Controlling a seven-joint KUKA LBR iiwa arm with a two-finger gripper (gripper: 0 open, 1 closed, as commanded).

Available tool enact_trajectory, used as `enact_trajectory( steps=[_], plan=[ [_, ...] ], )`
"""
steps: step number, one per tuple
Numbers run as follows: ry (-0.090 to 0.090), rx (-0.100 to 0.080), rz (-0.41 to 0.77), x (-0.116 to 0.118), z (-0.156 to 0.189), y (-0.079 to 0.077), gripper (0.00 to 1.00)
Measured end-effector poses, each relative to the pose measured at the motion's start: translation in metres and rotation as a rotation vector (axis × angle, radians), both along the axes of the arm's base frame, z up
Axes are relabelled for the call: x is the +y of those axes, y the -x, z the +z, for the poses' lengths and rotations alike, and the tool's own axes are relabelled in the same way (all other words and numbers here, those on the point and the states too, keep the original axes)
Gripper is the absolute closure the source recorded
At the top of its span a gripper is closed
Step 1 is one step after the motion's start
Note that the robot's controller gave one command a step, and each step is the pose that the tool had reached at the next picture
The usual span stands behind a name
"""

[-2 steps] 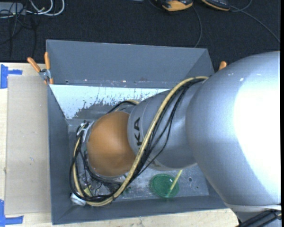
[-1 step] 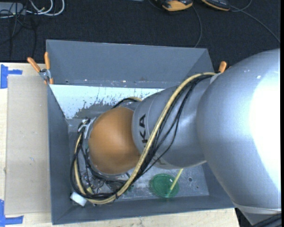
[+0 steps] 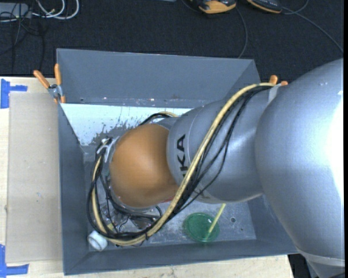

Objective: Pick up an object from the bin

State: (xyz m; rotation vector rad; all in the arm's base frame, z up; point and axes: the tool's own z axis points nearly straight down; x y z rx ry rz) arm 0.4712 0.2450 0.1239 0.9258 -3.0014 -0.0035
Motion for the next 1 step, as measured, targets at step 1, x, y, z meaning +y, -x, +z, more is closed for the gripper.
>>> enact_trajectory(
  steps=[1],
  plan=[
    [0.0,-0.001,0.0,0.0002,0.0073,-0.0004,1.0]
  ],
)
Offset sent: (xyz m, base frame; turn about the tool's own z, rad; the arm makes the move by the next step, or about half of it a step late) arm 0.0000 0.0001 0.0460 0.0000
